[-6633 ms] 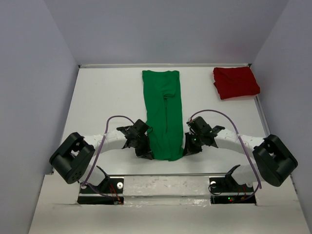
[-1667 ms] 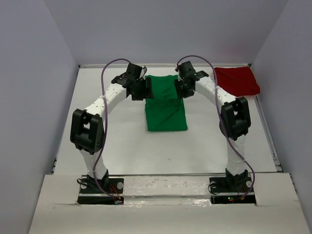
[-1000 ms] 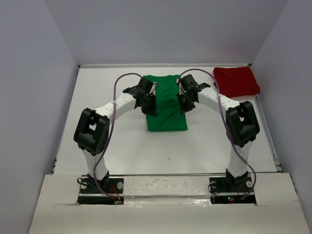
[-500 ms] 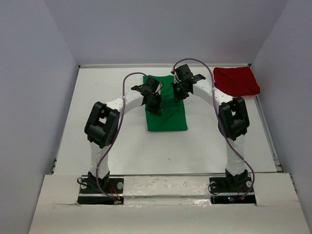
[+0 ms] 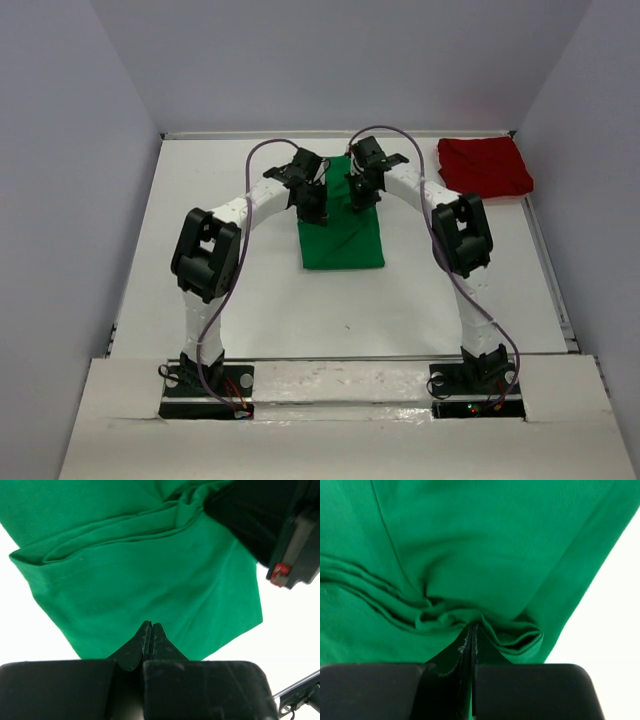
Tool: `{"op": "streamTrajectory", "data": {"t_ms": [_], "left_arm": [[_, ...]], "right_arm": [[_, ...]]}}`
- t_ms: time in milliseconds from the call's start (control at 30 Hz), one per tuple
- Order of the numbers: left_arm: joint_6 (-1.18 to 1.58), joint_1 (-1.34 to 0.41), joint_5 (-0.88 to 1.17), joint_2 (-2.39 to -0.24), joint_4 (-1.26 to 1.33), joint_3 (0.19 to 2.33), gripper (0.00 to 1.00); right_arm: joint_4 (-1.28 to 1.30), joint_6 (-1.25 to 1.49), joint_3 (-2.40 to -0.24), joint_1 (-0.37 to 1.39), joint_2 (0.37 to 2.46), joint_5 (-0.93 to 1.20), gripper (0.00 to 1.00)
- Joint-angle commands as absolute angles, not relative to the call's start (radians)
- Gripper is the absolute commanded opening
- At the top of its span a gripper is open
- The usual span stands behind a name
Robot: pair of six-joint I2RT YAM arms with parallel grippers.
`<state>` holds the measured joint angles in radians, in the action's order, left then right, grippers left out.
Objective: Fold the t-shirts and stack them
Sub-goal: Fold the tshirt
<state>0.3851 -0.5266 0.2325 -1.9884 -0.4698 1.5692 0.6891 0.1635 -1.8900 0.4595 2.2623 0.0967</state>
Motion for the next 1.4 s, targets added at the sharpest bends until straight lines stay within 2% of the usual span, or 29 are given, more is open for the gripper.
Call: {"op": "streamTrajectory", "data": {"t_ms": [0, 233, 400, 433, 533, 567, 633, 733, 767, 867, 1133, 1200, 1367], "left_arm": [[0.364, -0.509, 0.255, -1.930, -0.465, 1.536, 0.00], [0.360, -0.509, 0.227, -1.865, -0.457, 1.457, 0.00], [0.365, -0.509, 0.163, -1.795, -0.442, 1.391, 0.02], [0.371, -0.509, 0.125, -1.766, -0.431, 1.362, 0.10], [0.382, -0.509, 0.071, -1.727, -0.426, 1.321, 0.25], [0.385, -0.509, 0.055, -1.711, -0.433, 1.316, 0.34], [0.390, -0.509, 0.051, -1.688, -0.437, 1.293, 0.36], [0.394, -0.511, 0.063, -1.643, -0.428, 1.237, 0.38], [0.394, -0.511, 0.075, -1.634, -0.420, 1.218, 0.44], [0.402, -0.512, 0.139, -1.589, -0.381, 1.134, 0.58], [0.449, -0.502, 0.420, -1.542, -0.198, 0.934, 0.76], [0.459, -0.489, 0.469, -1.549, -0.164, 0.916, 0.77], [0.468, -0.483, 0.557, -1.586, -0.109, 0.923, 0.78]], "right_arm": [[0.686, 0.140, -1.985, 0.456, 2.316, 0.081, 0.00], [0.716, 0.103, -2.103, 0.446, 2.417, 0.031, 0.00], [0.730, 0.104, -2.123, 0.446, 2.355, 0.015, 0.00], [0.735, 0.103, -2.118, 0.446, 2.308, 0.005, 0.00], [0.785, 0.097, -2.132, 0.456, 2.243, -0.069, 0.00], [0.798, 0.106, -2.131, 0.456, 2.196, -0.084, 0.03], [0.828, 0.112, -2.108, 0.456, 2.146, -0.094, 0.09], [0.833, 0.135, -1.981, 0.456, 2.024, -0.118, 0.30], [0.831, 0.149, -1.892, 0.456, 1.963, -0.115, 0.41], [0.799, 0.173, -1.695, 0.456, 1.854, -0.078, 0.57], [0.566, 0.255, -1.228, 0.431, 1.671, 0.165, 0.60], [0.493, 0.268, -1.166, 0.419, 1.658, 0.256, 0.60], [0.433, 0.275, -1.088, 0.380, 1.674, 0.324, 0.60]]}}
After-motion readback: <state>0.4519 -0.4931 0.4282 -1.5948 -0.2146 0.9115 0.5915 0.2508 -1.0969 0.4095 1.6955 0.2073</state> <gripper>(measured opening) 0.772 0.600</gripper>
